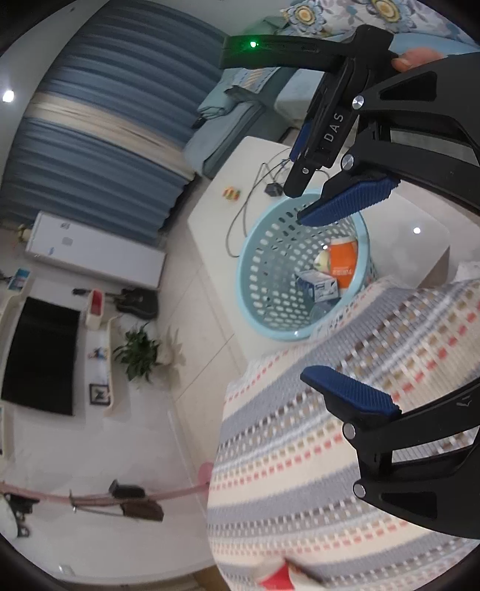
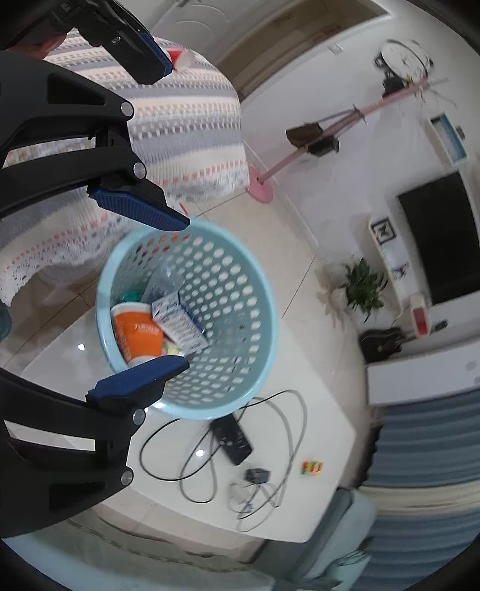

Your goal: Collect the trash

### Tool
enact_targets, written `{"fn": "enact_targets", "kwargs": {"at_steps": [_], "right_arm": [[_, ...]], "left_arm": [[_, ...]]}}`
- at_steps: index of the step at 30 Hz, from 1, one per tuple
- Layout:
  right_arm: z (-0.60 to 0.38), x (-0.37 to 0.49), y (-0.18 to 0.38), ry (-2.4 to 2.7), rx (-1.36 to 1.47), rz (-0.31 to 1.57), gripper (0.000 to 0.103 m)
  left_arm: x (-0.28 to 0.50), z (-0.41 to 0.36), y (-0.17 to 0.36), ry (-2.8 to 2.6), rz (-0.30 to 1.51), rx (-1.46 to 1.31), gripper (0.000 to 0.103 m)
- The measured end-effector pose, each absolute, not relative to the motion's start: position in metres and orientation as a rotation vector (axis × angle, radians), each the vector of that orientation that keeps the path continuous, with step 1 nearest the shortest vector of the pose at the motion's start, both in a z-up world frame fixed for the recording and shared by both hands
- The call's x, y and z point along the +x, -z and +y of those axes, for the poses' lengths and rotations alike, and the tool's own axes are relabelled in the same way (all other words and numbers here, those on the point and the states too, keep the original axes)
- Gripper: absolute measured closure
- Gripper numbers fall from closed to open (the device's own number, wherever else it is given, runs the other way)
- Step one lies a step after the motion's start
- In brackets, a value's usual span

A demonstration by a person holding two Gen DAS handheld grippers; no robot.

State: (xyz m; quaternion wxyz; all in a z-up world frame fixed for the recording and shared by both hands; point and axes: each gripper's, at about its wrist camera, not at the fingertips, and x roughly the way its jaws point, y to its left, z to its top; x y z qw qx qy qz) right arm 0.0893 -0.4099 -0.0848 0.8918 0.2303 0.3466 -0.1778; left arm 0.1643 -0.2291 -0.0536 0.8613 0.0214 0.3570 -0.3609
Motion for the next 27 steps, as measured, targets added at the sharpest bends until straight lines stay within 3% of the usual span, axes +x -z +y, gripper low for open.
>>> {"fn": "enact_targets", "kwargs": {"at_steps": [10,27], "right_arm": [[-0.344,0.073,0.027,0.303,0.339,0.603,0.036],[-0.272,0.022,-0.008,0.361,0.144,0.479,0.03]], "left_arm": [[0.129,-0.179,0.011,0.653,0.618,0.014,0.012],[0.064,-0.122,-0.019,0.474,0.467,0.0,0.011]]}}
